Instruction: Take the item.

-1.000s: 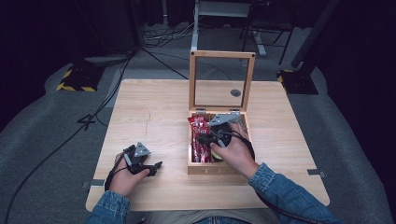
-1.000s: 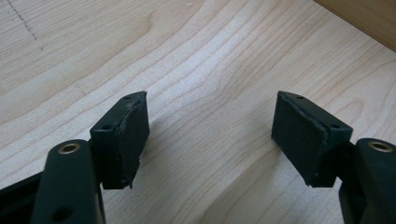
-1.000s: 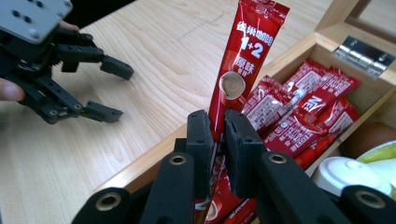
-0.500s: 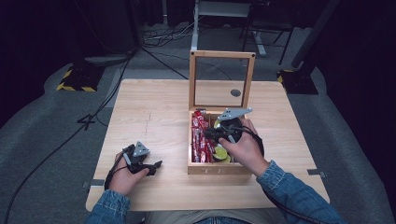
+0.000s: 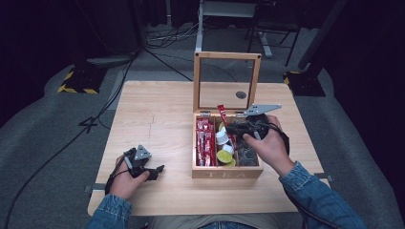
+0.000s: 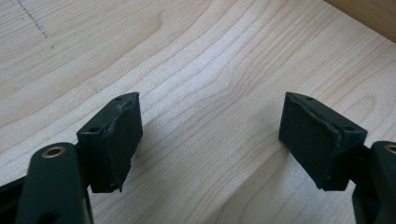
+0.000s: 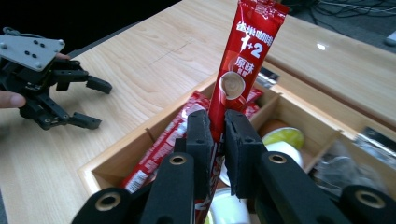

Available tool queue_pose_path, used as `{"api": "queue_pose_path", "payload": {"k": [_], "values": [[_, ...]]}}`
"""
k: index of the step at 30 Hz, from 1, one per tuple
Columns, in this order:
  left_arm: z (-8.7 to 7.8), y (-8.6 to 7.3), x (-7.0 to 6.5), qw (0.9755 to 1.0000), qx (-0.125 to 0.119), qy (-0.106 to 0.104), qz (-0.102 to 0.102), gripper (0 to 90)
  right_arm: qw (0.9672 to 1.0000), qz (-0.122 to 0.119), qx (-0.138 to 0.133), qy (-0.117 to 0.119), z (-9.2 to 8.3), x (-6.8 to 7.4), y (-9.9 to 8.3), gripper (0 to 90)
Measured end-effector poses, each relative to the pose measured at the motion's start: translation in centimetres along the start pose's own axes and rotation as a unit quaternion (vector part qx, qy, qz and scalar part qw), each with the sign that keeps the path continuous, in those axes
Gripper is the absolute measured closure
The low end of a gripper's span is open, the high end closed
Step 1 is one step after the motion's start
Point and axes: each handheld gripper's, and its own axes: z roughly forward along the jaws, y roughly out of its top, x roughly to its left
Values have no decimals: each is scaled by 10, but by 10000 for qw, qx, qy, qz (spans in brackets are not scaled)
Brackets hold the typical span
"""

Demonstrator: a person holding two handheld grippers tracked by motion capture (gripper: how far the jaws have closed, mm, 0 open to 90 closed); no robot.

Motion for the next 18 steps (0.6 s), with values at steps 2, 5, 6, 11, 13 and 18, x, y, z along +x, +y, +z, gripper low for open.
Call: {"api": "queue_pose_path", "payload": {"k": [2, 5, 6, 11, 13, 18], "values": [[0, 0, 0, 10000, -14, 24, 3, 214, 10000, 29, -27, -46, -6, -5, -1, 811], [-1, -1, 2, 10000, -7, 26, -28, 213, 9999, 52, -59, -132, -15, -13, -4, 811], [-2, -2, 3, 10000, -10, 17, -42, 213, 9998, 66, -79, -155, -18, -16, -5, 811], [-4, -4, 8, 10000, -4, 46, -40, 209, 9994, 139, -177, -263, -33, -30, -11, 811], [-4, -4, 8, 10000, 9, 44, -50, 203, 9991, 153, -200, -332, -39, -36, -13, 811], [-3, -3, 9, 10000, 4, 44, -31, 190, 9984, 211, -198, -491, -51, -50, -18, 811]]}}
